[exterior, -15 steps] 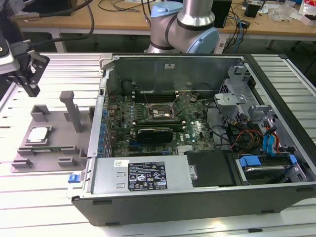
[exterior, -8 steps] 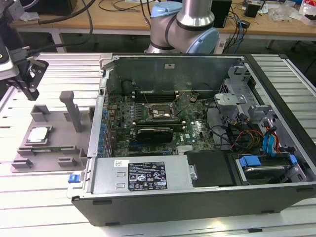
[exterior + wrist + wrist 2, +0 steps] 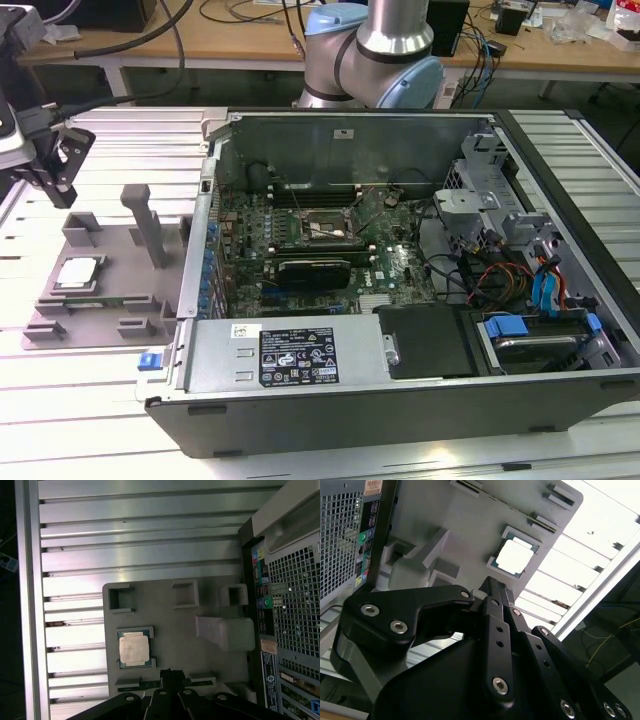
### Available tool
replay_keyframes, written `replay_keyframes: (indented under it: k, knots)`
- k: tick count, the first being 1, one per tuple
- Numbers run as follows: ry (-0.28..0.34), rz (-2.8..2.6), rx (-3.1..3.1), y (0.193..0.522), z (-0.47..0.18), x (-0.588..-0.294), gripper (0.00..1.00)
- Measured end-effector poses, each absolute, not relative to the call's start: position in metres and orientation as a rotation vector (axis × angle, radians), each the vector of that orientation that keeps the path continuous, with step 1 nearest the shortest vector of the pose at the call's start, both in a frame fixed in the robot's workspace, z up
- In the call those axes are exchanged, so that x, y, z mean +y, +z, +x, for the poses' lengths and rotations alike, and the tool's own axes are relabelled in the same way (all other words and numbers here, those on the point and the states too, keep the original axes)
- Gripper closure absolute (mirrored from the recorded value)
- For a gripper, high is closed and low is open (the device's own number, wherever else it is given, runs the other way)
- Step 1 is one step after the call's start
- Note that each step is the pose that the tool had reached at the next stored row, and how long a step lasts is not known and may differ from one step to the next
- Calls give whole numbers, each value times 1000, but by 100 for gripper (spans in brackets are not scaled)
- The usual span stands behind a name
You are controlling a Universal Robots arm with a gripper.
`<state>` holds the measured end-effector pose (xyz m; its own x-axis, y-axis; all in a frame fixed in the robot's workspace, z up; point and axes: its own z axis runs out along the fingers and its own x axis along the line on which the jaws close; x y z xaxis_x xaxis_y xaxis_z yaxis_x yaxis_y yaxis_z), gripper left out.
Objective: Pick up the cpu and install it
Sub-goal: 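Pick up the cpu and move it towards the insertion slot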
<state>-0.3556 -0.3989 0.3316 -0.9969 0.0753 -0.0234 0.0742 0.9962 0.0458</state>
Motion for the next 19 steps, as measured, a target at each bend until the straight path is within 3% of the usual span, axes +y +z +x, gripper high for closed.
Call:
replay_keyframes:
  k: [19]
  knots:
    - [70, 117, 3113, 324, -367, -399, 89]
